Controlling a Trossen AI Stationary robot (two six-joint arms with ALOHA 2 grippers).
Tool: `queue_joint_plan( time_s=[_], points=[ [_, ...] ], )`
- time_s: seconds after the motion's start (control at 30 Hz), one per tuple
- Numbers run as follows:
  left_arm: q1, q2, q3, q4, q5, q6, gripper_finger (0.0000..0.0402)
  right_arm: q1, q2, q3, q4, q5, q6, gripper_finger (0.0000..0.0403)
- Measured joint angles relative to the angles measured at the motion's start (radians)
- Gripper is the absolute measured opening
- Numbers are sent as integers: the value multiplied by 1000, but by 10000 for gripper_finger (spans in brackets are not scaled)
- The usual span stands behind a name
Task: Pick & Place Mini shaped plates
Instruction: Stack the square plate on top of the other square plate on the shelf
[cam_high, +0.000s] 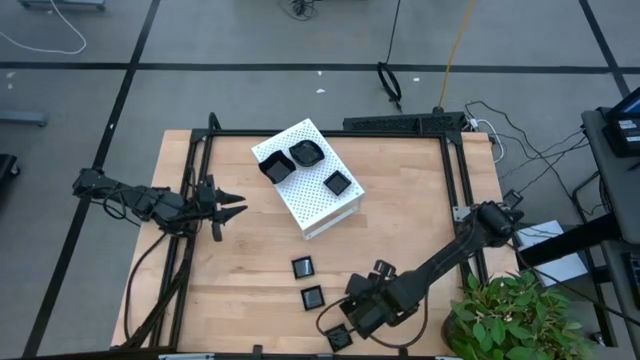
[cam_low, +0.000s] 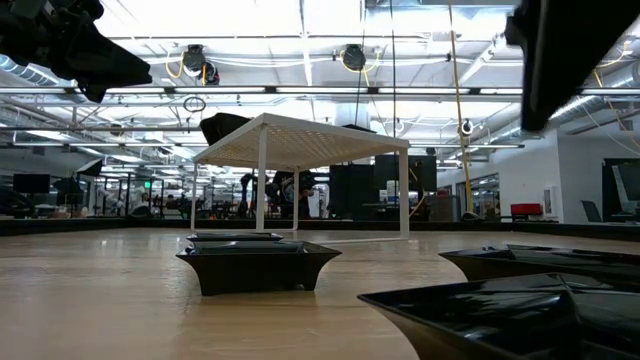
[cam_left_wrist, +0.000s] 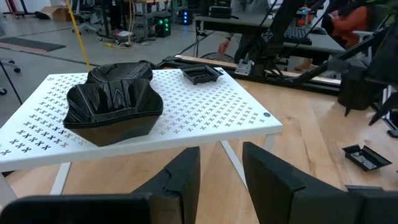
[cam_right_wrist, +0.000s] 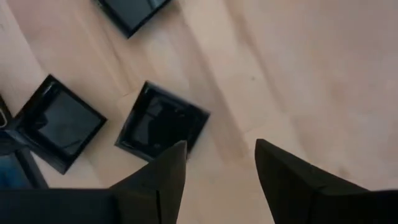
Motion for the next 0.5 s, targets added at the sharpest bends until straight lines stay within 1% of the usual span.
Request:
queue_joint_plan(
  time_s=[0.27, 0.37, 0.5],
  points=[
    [0, 0, 0, 0, 0, 0, 122, -9, -10, -169, 222, -91, 29, 153],
    [0, 0, 0, -1, 0, 0, 122, -13, -8, -215, 304, -97, 25, 146],
    [0, 0, 0, 0, 0, 0, 122, -22, -10, -269, 395, -145, 10, 144]
  ],
)
